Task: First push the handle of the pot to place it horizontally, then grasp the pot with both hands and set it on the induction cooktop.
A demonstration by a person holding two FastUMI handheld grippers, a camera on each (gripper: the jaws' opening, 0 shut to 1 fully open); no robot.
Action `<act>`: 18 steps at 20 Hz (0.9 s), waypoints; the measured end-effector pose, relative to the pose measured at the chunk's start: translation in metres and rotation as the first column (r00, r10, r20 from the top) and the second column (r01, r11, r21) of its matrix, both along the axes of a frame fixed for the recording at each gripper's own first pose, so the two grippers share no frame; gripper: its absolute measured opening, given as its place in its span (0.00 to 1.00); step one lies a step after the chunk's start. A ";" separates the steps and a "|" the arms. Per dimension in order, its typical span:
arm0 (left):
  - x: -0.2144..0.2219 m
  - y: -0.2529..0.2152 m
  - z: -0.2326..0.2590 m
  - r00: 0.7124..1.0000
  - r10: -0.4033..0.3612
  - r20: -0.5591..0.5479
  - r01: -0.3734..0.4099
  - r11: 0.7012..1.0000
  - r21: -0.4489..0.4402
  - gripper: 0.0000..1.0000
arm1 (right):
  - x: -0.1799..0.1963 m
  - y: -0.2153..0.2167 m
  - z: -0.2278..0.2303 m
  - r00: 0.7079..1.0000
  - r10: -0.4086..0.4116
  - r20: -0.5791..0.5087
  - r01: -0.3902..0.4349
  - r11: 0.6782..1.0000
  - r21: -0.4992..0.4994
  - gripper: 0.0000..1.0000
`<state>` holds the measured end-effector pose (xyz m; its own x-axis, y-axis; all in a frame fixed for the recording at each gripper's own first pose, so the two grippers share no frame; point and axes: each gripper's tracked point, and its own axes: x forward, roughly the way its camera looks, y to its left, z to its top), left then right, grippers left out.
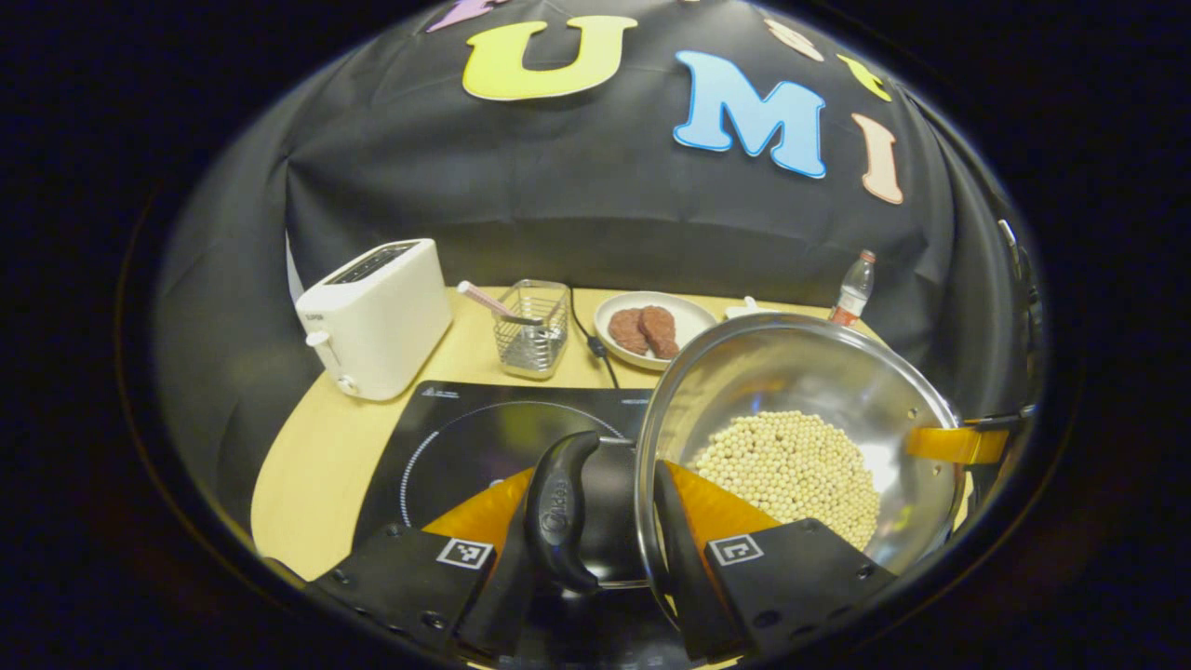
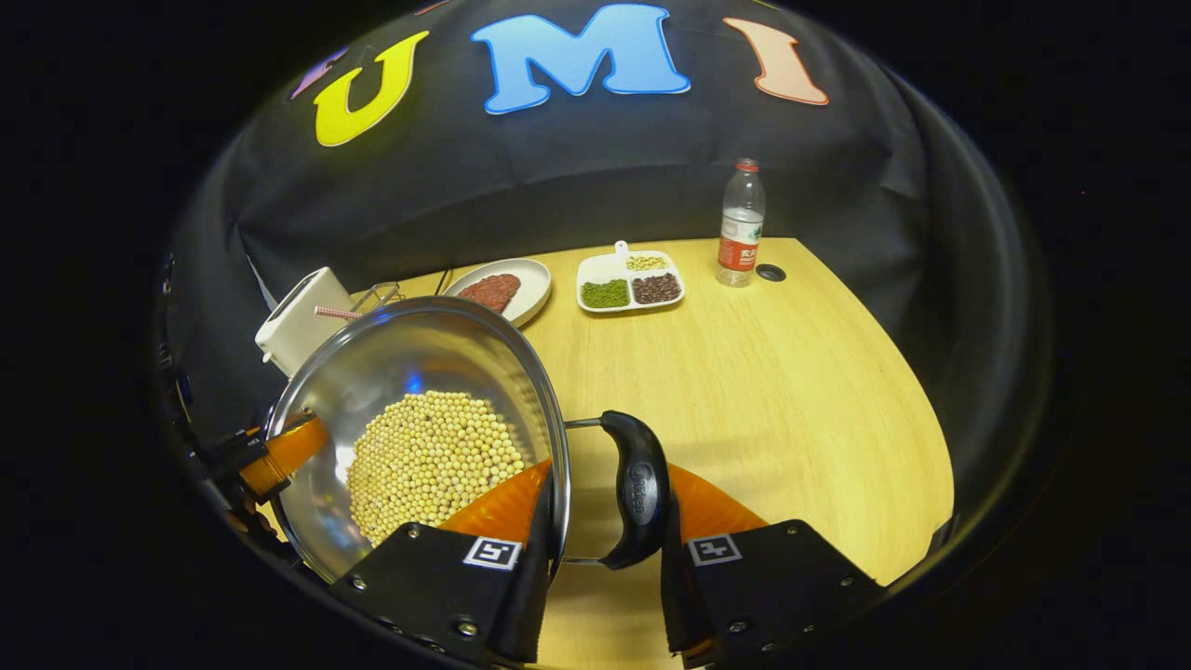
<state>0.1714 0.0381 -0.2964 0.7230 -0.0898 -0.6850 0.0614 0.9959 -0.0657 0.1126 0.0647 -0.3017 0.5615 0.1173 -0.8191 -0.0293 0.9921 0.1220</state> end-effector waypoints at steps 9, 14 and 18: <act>0.007 0.091 -0.001 0.999 0.035 0.005 -0.036 0.999 0.029 0.66 | 0.005 0.087 -0.009 1.000 0.025 -0.007 -0.025 0.999 0.028 0.50; 0.012 0.131 -0.004 0.998 0.061 0.005 -0.061 0.998 0.033 0.70 | 0.012 0.126 -0.011 0.999 0.047 -0.008 -0.047 0.998 0.029 0.50; 0.014 0.162 -0.009 0.997 0.081 -0.010 -0.080 0.996 0.031 0.66 | 0.013 0.153 -0.017 0.998 0.064 -0.021 -0.063 0.998 0.027 0.50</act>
